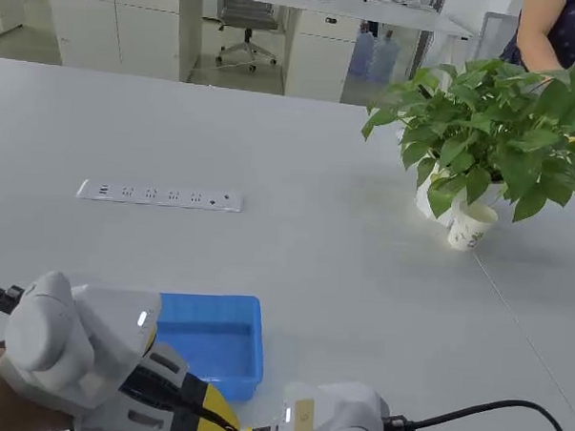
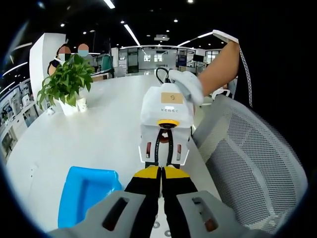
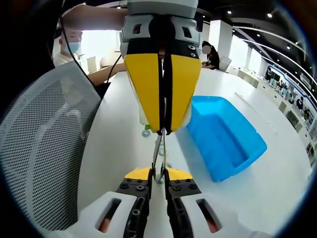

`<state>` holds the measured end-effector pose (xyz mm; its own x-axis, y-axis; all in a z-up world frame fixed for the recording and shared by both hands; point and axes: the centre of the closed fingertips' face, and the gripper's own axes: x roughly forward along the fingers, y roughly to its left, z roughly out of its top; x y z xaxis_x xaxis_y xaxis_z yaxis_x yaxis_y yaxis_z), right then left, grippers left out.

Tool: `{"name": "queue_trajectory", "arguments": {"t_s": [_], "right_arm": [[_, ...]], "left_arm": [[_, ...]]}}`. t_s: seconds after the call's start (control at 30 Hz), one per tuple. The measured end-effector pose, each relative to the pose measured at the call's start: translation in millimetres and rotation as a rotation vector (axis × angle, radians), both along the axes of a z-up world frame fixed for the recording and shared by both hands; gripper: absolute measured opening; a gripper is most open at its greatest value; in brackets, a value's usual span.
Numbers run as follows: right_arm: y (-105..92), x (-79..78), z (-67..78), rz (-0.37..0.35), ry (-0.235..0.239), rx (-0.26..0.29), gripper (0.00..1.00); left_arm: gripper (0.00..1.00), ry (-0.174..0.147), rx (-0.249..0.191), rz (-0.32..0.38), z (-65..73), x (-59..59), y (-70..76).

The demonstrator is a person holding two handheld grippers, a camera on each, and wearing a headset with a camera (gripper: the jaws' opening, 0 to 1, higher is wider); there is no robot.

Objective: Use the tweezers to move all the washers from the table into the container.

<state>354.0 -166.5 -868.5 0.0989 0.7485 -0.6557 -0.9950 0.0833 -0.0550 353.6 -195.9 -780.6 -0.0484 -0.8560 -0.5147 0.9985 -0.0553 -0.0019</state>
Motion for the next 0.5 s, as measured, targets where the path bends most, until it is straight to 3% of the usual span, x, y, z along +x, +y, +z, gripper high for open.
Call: {"name": "queue_trajectory", "arguments": {"t_s": [0.5], "right_arm": [[0.2, -0.5, -0.5, -0.001, 0.013, -0.004, 0.10]], "left_arm": [[0.03, 0.010, -0.005, 0.001, 0.2, -0.2, 0.2]]}}
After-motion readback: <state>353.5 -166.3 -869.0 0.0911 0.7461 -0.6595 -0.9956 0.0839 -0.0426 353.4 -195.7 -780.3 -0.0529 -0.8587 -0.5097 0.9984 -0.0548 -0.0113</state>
